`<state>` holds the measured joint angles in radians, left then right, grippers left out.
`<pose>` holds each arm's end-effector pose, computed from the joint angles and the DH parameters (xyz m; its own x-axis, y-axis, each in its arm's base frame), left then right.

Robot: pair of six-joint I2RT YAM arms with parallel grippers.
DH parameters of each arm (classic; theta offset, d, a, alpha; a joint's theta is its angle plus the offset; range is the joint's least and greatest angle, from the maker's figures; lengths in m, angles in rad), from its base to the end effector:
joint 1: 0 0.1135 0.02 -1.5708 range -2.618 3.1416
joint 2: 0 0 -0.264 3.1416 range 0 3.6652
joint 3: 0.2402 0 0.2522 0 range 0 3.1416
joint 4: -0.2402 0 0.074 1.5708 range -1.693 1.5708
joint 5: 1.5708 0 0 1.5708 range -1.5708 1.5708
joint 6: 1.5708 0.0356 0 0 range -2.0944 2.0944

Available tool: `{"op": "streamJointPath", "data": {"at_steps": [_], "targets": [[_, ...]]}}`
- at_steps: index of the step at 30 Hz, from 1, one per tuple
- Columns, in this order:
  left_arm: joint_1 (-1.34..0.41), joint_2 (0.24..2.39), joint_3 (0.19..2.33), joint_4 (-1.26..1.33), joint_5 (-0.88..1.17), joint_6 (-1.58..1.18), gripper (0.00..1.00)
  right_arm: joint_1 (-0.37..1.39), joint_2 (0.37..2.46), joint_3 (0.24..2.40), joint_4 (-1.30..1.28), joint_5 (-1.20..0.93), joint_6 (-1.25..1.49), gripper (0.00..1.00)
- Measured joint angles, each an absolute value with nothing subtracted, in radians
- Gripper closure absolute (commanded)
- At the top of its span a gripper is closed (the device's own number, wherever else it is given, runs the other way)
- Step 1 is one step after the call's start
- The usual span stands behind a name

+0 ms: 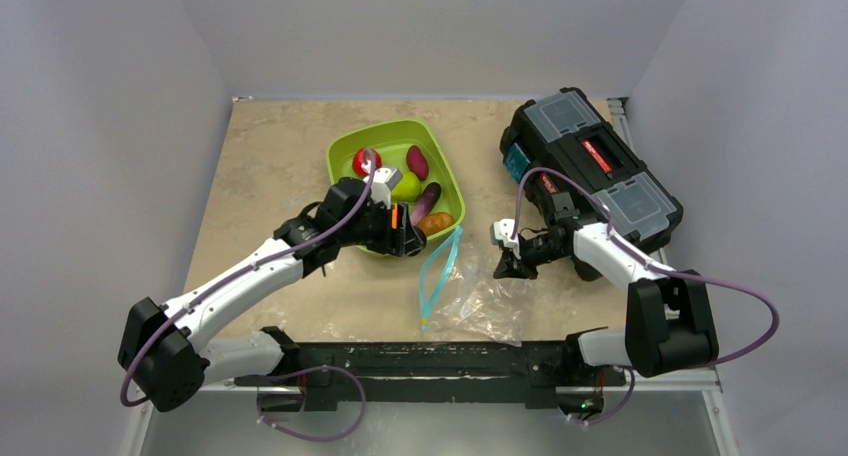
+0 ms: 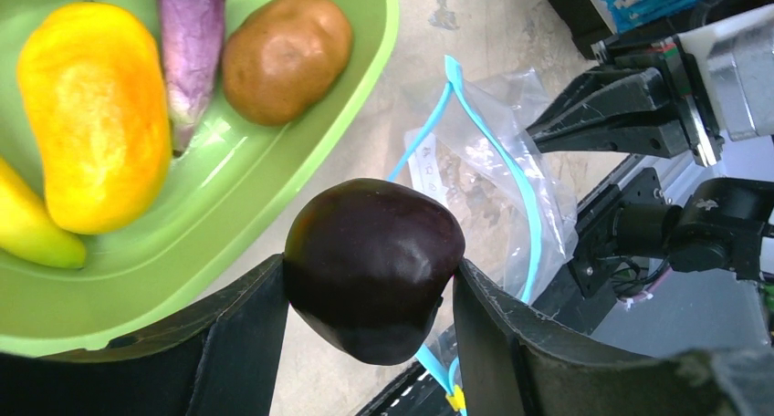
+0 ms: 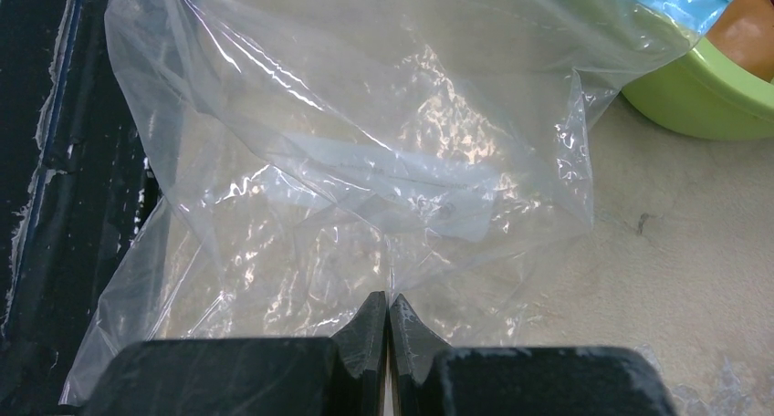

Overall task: Open the zip-top bag and remove the fake food
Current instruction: Pick up the fake fruit from the zipper food storage bag, then place the fake fruit in the bin.

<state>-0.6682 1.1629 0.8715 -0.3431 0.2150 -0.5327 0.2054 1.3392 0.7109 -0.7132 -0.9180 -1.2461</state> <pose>0.1953 -0.1638 0.2785 -0.7767 -0.0190 -0.6296 0.4013 0.7554 -0.5180 0.2043 0.0715 0.1819 -0.0192 -0.5920 -0.8057 -0.9995 -0.0103 0.0314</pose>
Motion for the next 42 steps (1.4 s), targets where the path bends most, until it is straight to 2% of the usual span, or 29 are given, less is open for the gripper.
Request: {"op": "streamJointPath", "data": {"at_steps": [9, 19, 32, 33, 37, 42], "targets": [[-0.515, 1.214, 0.922, -0.38, 0.274, -0.482, 0.92, 0.199, 1.339, 0.711, -0.719, -0.934, -1.257, 1.0], [-0.367, 1.42, 1.051, -0.423, 0.297, -0.422, 0.93, 0.194, 1.339, 0.711, -0.721, -0.935, -1.26, 1.0], [-0.271, 1.657, 1.256, -0.56, 0.203, -0.372, 0.91, 0.183, 1.339, 0.711, -0.722, -0.935, -1.261, 1.0], [-0.27, 1.672, 1.274, -0.571, 0.194, -0.371, 0.89, 0.182, 1.339, 0.711, -0.722, -0.935, -1.261, 1.0], [-0.265, 1.742, 1.359, -0.626, 0.139, -0.363, 0.7, 0.182, 1.339, 0.711, -0.722, -0.935, -1.261, 1.0], [-0.263, 1.797, 1.446, -0.688, 0.081, -0.35, 0.39, 0.174, 1.339, 0.711, -0.722, -0.936, -1.261, 1.0]]}}
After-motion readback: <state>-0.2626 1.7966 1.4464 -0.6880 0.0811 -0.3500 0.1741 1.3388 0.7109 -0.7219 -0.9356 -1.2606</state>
